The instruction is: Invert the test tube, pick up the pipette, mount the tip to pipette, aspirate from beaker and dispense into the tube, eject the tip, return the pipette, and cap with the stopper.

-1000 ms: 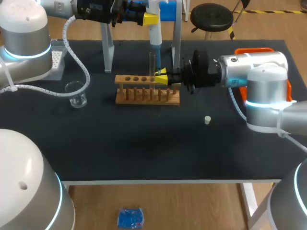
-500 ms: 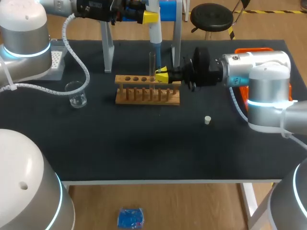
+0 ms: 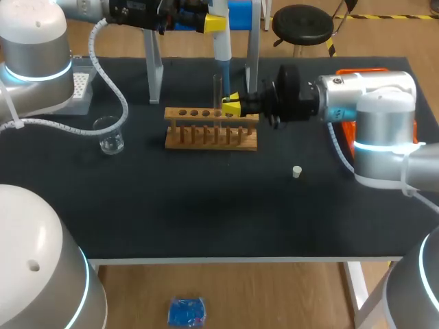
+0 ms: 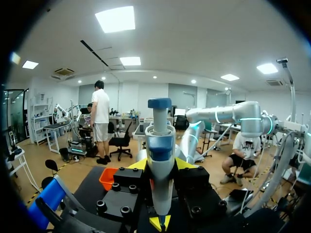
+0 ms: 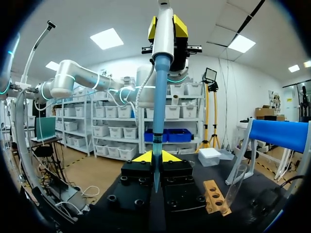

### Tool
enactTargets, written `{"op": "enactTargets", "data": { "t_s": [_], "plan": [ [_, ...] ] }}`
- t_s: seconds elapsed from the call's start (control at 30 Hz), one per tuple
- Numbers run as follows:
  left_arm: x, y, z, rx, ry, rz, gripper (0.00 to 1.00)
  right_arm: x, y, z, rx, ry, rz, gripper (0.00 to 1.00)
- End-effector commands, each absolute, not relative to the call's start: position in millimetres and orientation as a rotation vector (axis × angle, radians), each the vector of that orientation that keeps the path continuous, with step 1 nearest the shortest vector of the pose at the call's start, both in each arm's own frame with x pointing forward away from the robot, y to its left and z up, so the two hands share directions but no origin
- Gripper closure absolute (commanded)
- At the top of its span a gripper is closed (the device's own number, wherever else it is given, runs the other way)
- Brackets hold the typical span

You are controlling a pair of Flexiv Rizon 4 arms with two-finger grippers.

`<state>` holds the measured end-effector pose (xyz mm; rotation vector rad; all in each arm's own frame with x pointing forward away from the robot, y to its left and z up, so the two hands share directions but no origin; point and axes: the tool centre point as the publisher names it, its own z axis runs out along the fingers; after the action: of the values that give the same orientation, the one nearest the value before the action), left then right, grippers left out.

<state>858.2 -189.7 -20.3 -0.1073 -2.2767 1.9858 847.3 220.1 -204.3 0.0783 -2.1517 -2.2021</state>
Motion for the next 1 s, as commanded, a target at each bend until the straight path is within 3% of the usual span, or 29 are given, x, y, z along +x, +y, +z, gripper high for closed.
{"op": "enactTargets", "data": {
  "t_s": [0.03,0.1,0.13,0.17,0.2,0.47,1.0],
  "plan": [
    [858.2,-190.3,-34.5,-0.110,-2.277,1.982,1.00,847.0,219.6,-180.4,0.084,-2.155,-2.211,1.00],
    [858.2,-190.3,-34.5,-0.110,-2.277,1.982,1.00,846.4,219.0,-178.2,0.095,-2.160,-2.211,1.00],
    [858.2,-190.3,-34.5,-0.110,-2.277,1.982,1.00,845.6,218.8,-177.5,0.098,-2.161,-2.211,0.91],
    [858.2,-190.3,-34.5,-0.110,-2.277,1.982,1.00,845.0,218.5,-177.0,0.098,-2.162,-2.212,0.30],
    [858.2,-190.3,-34.5,-0.110,-2.277,1.982,1.00,844.7,218.1,-176.8,0.096,-2.161,-2.213,0.00],
    [858.2,-190.3,-34.5,-0.110,-2.277,1.982,1.00,843.7,206.1,-185.3,0.100,-2.178,-2.193,0.00],
    [858.2,-190.3,-34.5,-0.110,-2.277,1.982,1.00,838.8,137.1,-260.0,0.286,-2.463,-1.963,0.00]
  ]
}}
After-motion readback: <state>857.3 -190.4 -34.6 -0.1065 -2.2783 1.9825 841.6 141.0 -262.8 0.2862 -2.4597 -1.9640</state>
